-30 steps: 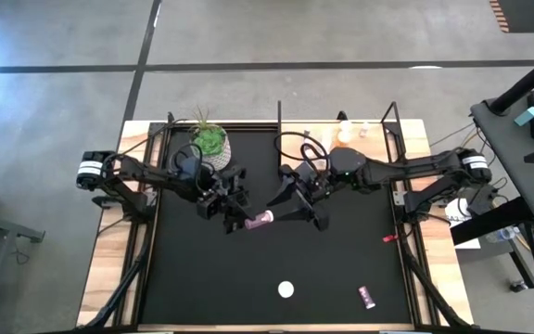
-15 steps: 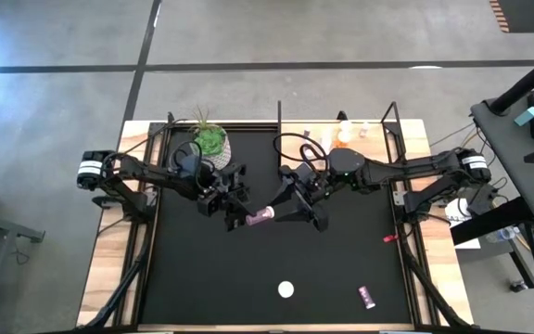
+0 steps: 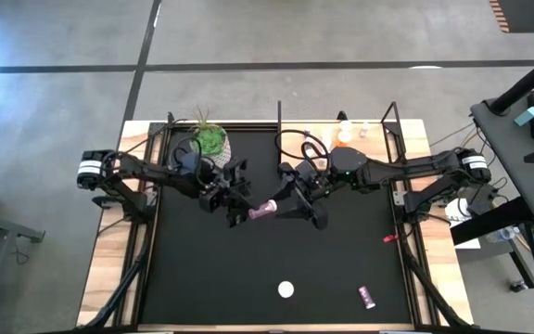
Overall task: Pick and place medicine bottles onto shelf by color
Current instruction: Put the left pink pill bottle on the shelf aligned with the other pink pill bottle
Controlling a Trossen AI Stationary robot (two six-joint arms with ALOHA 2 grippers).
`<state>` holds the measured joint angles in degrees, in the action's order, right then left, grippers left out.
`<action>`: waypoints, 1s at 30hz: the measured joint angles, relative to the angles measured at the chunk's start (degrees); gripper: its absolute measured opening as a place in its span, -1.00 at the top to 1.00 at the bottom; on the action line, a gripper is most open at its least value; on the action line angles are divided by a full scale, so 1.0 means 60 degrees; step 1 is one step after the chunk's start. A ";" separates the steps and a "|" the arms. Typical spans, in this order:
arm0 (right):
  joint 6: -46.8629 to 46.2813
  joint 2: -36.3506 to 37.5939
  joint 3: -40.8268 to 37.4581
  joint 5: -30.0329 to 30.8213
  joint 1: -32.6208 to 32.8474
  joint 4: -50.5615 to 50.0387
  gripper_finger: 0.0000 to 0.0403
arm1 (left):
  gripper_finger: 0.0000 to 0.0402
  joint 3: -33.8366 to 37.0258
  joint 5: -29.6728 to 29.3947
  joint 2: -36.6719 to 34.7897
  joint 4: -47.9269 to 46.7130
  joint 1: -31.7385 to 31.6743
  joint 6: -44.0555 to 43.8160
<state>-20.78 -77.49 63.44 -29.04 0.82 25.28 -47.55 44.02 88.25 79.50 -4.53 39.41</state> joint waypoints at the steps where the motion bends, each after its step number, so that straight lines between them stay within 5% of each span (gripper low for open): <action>1: 0.0036 0.0000 0.0000 0.0090 0.0000 -0.0004 -0.07 | 0.61 -0.0030 -0.0023 -0.0003 -0.0135 -0.0025 0.0001; 10: 0.0085 0.0000 -0.0004 0.0185 0.0004 0.0005 -0.04 | 0.61 -0.0138 -0.0104 -0.0005 -0.0424 -0.0045 0.0001; 30: 0.0038 0.0004 -0.0004 0.0193 0.0004 -0.0172 0.42 | 0.61 -0.0138 -0.0090 -0.0005 -0.0421 -0.0045 -0.0002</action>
<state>-20.55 -77.47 63.42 -27.88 0.84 24.25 -48.38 43.48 88.23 76.97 -4.80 39.40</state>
